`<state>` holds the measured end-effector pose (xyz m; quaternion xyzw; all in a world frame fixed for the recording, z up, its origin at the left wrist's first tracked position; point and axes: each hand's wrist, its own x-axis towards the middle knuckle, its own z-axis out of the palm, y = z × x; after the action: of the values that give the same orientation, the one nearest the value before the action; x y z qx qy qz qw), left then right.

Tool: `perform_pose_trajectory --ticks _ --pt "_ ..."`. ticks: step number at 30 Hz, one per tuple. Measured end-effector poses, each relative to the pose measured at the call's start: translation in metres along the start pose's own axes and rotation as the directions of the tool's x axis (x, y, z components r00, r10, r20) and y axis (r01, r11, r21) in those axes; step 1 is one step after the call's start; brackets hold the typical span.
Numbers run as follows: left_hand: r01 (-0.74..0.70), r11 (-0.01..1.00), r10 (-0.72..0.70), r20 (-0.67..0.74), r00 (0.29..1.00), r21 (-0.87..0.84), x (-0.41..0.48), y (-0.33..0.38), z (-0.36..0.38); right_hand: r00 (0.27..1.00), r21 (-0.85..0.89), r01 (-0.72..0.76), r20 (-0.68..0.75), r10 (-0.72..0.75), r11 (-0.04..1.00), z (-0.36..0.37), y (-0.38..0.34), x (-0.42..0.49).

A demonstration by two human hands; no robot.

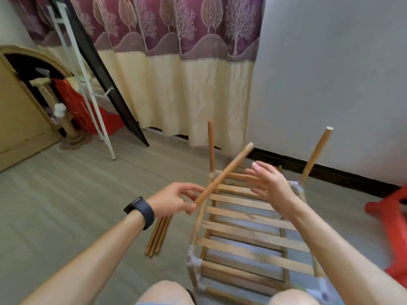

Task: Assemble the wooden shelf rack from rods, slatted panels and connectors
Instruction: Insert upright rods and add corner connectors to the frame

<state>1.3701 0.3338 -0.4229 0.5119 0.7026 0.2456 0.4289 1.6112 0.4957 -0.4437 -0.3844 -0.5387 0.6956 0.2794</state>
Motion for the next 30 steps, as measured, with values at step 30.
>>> perform_pose_trajectory --ticks 30 --pt "-0.279 0.540 0.280 0.143 0.949 0.794 0.119 0.026 0.300 0.824 0.146 0.487 -0.405 -0.398 0.861 -0.117 0.004 -0.180"
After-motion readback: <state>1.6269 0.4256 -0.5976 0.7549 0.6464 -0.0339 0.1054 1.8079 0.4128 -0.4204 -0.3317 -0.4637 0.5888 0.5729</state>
